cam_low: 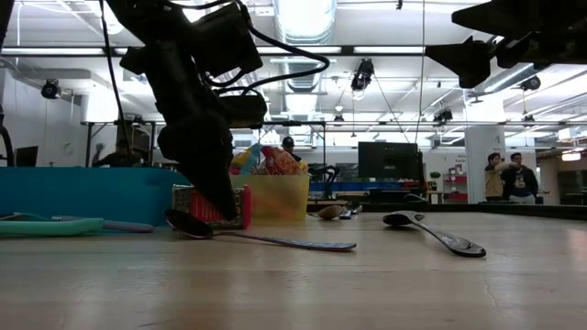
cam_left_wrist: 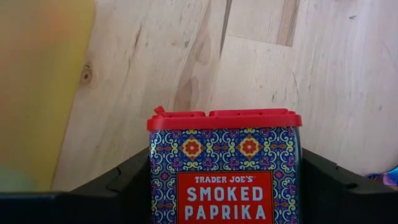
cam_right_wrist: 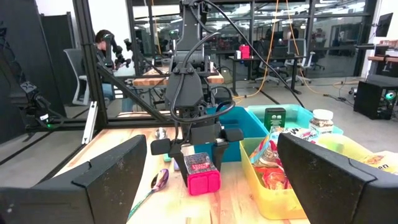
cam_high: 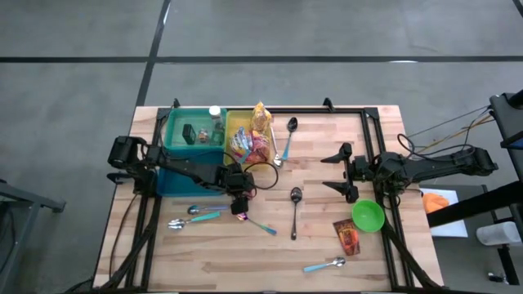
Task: Pick & Place Food Item
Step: Put the red spice can into the green bin
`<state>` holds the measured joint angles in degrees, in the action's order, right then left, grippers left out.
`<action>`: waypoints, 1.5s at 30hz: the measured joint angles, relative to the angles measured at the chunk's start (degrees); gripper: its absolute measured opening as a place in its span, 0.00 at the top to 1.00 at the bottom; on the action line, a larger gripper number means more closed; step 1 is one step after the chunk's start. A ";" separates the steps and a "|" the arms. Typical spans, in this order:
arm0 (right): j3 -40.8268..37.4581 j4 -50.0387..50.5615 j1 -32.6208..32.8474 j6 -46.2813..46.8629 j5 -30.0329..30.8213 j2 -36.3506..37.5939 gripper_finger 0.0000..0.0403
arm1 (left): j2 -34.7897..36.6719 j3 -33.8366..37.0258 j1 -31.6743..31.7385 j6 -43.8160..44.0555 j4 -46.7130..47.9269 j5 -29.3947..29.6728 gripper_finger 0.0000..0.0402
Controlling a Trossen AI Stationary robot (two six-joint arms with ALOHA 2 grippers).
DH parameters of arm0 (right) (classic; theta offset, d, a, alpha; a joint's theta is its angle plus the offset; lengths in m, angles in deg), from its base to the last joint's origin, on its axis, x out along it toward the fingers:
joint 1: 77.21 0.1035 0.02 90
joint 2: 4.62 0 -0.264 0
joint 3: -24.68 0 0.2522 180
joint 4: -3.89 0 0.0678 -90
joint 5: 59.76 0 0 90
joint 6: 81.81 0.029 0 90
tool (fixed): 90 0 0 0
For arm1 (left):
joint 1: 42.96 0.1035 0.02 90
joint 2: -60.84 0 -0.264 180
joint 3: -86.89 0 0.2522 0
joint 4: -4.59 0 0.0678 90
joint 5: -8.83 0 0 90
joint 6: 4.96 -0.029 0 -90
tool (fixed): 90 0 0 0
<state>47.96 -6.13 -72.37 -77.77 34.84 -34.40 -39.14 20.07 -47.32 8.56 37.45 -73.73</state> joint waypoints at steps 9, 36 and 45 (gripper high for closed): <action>0.00 -0.01 0.01 -0.03 0.00 0.00 0.11 | 0.00 0.00 0.00 -0.04 -0.02 0.00 0.31; 0.00 -0.01 0.02 -0.03 0.00 0.00 0.11 | 0.90 -18.81 -0.04 11.16 22.41 7.03 0.30; 0.00 -0.01 0.02 -0.12 0.00 0.00 0.11 | 0.93 -29.95 0.07 39.52 48.42 24.56 0.30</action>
<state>47.96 -6.14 -72.35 -77.89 34.84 -34.40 -38.22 -9.87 -47.25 48.08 85.86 -49.17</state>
